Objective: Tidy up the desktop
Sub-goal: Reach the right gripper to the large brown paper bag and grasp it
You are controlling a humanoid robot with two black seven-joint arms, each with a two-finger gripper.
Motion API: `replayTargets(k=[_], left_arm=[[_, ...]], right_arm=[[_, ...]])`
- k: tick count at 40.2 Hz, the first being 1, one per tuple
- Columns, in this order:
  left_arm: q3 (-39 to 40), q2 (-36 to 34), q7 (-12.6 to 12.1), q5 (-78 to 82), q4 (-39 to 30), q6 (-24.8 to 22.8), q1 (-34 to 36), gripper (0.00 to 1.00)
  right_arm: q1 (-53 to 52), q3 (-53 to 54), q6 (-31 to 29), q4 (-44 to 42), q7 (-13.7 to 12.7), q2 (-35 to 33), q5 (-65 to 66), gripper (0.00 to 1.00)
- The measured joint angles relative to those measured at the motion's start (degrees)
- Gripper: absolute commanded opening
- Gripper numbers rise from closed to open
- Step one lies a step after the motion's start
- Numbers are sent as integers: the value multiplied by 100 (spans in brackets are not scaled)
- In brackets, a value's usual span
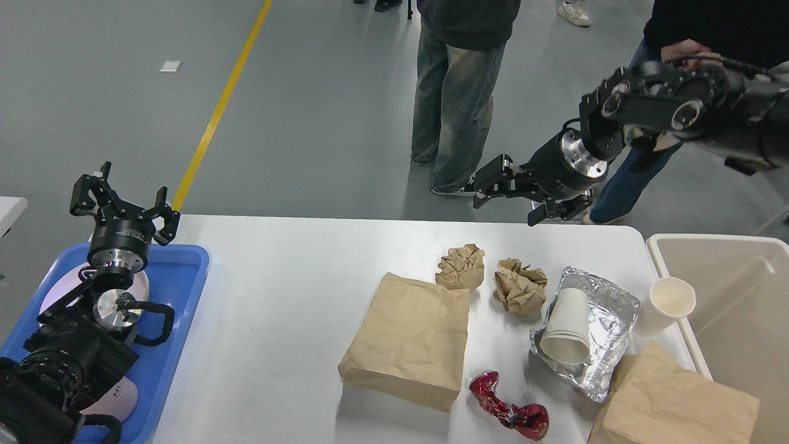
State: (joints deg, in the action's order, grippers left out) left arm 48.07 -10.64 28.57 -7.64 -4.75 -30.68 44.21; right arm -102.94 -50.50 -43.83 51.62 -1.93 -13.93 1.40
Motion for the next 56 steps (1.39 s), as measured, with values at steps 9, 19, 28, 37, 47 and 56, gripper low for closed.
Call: replayTargets(k=[9, 19, 28, 37, 47, 56], left_arm=[[0, 0, 0, 0, 0, 0, 0, 96], [0, 0, 0, 0, 0, 0, 0, 96], [0, 0, 0, 0, 0, 0, 0, 96], [0, 0, 0, -1, 0, 0, 0, 96], [0, 0, 0, 0, 0, 0, 0, 96], [0, 0, 0, 0, 0, 0, 0, 96]], right_arm=[[-528, -61, -664, 338, -8, 57, 18, 100], [807, -2, -9, 140, -18, 457, 2, 100], [1599, 160, 813, 62, -52, 733, -9, 100], [2053, 252, 1316, 39, -63, 912, -9, 100], [2465, 546, 1394, -215, -70, 962, -2, 100], [2636, 608, 1618, -257, -79, 1039, -16, 56]])
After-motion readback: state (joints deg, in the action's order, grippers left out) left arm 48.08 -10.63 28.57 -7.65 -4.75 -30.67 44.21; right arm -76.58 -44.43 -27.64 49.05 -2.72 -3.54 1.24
